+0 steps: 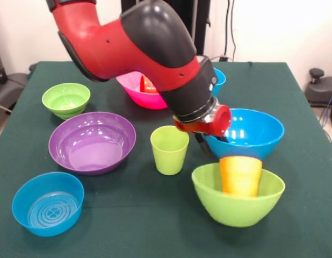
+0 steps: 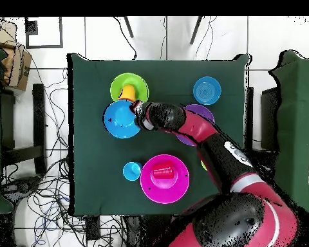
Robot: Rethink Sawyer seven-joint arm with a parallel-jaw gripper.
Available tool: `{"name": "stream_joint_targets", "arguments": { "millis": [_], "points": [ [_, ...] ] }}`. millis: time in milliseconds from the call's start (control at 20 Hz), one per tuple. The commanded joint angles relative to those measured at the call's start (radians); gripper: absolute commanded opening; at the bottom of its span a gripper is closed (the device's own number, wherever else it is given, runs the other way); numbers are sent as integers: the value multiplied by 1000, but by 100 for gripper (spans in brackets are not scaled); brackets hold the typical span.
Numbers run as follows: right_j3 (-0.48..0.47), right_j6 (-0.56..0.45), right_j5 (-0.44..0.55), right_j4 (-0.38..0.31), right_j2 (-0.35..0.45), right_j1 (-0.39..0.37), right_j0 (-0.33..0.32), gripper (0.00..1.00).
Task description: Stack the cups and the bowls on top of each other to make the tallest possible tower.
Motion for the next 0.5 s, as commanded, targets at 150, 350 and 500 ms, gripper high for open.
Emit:
{"name": "stream_joint_targets", "arguments": {
  "millis": [150,350,500],
  "points": [
    [-59,40,-22,-43,-75,1,69,100],
    [-71,38,-13,-32,-79,0,76,100],
    [-75,48,1,-17,-82,-8,82,100]
  ]
}}
